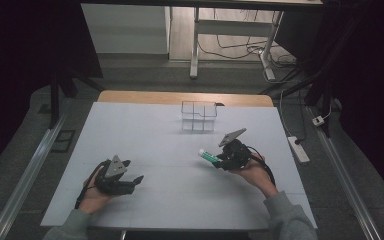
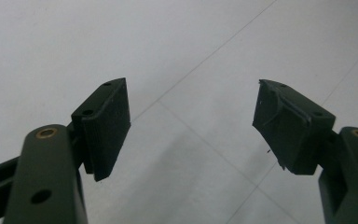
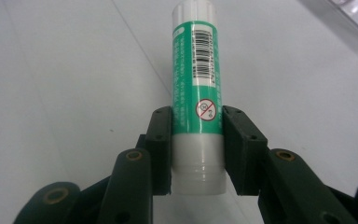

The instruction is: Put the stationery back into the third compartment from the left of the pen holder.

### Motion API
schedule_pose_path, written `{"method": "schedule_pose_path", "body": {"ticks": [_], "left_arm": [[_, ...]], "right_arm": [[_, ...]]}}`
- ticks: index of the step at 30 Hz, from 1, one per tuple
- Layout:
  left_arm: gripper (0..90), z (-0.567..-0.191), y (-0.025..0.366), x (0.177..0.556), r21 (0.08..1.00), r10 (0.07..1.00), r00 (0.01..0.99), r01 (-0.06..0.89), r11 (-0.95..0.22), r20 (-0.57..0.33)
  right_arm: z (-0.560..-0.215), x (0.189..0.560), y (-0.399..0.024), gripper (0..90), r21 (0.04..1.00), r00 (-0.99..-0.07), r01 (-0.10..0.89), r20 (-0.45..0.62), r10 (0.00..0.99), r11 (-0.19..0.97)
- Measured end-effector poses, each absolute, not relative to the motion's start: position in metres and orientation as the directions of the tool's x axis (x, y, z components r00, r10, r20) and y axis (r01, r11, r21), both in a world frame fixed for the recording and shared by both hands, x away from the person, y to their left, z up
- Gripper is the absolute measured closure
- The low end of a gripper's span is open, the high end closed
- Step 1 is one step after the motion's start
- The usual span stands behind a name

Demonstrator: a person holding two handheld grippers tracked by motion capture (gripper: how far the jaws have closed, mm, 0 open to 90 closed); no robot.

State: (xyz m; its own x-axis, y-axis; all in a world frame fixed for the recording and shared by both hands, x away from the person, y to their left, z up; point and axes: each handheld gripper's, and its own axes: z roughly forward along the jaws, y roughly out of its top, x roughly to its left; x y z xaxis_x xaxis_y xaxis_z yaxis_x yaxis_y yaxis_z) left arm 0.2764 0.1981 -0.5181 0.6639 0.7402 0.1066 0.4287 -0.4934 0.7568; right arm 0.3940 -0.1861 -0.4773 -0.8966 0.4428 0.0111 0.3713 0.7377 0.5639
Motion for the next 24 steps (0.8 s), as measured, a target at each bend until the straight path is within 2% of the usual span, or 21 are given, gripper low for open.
{"method": "schedule_pose_path", "body": {"ticks": [13, 24], "left_arm": [[27.6, -0.509, 0.175, 0.289, 0.737, 0.688, 0.714, 0.391, -0.551, 0.135], [27.3, -0.502, 0.149, 0.302, 0.713, 0.643, 0.749, 0.362, -0.6, 0.161]], "right_arm": [[-0.478, 0.388, -0.173, 65.0, 0.577, -0.913, 0.364, 0.064, 0.404, 0.731], [-0.481, 0.386, -0.167, 65.0, 0.571, -0.915, 0.362, 0.067, 0.397, 0.737]]}}
